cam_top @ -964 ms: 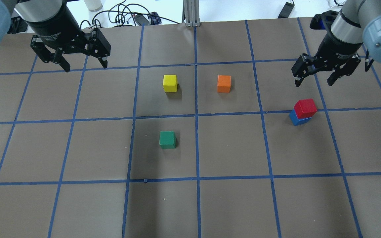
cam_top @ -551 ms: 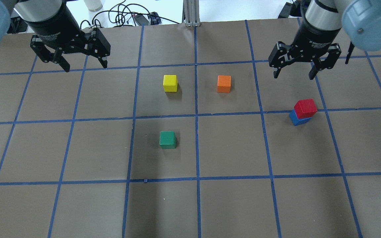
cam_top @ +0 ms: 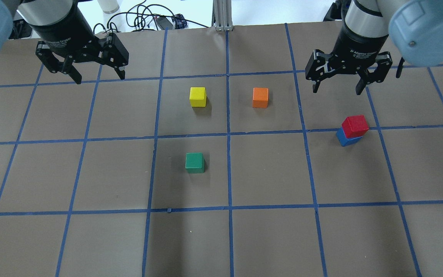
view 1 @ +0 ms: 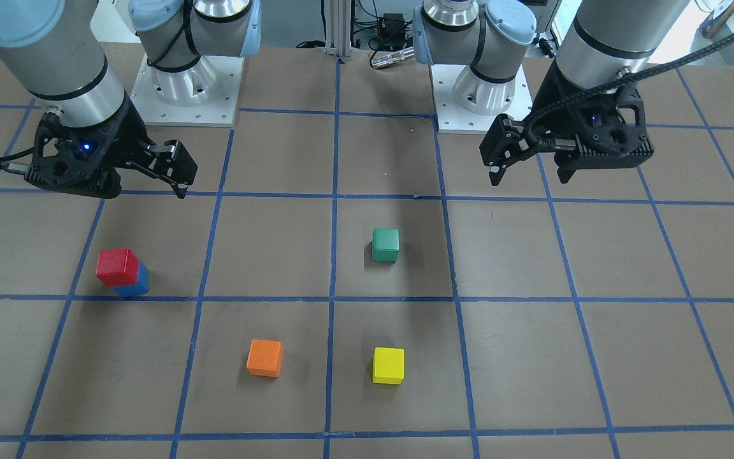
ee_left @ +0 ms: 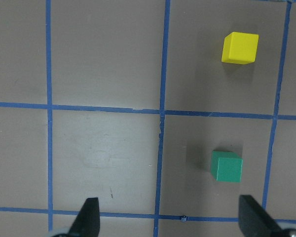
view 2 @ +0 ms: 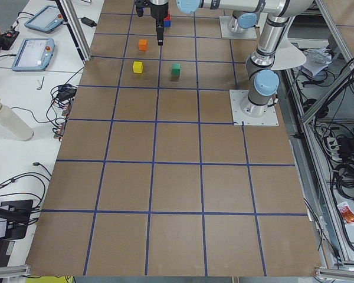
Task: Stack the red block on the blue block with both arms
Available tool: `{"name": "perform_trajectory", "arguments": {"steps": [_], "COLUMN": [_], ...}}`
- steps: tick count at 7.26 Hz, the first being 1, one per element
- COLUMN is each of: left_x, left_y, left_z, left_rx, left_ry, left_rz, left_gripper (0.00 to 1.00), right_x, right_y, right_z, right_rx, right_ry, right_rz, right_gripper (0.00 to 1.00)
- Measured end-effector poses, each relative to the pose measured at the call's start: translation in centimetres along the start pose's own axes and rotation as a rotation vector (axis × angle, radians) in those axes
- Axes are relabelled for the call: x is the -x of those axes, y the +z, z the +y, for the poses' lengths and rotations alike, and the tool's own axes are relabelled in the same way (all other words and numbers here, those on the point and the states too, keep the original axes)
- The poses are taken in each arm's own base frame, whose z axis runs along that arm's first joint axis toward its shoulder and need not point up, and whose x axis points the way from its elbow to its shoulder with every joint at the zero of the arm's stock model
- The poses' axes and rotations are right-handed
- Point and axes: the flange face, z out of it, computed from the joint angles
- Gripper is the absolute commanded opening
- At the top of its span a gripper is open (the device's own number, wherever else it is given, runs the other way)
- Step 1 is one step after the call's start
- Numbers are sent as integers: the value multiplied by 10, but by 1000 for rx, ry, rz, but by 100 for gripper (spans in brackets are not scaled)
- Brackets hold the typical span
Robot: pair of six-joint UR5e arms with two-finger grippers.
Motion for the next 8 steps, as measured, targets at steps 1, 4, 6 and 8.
{"name": "perform_trajectory", "arguments": {"steps": [1,4,6,8], "left_x": [0,0,0,1], "left_y": [0,-1,-1,0], "left_z": [0,0,0,0], "left_rx": [0,-1,-2,-5], "left_ry": [0,0,0,0], "left_rz": [0,0,-4,-14], "left_gripper": [100,100,100,100], "right_x": [-1,-1,-1,-1], "right_y": [-2,-5,-6,-7], "right_z": [3,7,10,11], "right_rx": [-3,-1,5,5], "right_ry": [0,2,2,1], "right_rz": [3,5,3,3], "right_gripper": [100,100,100,100]}}
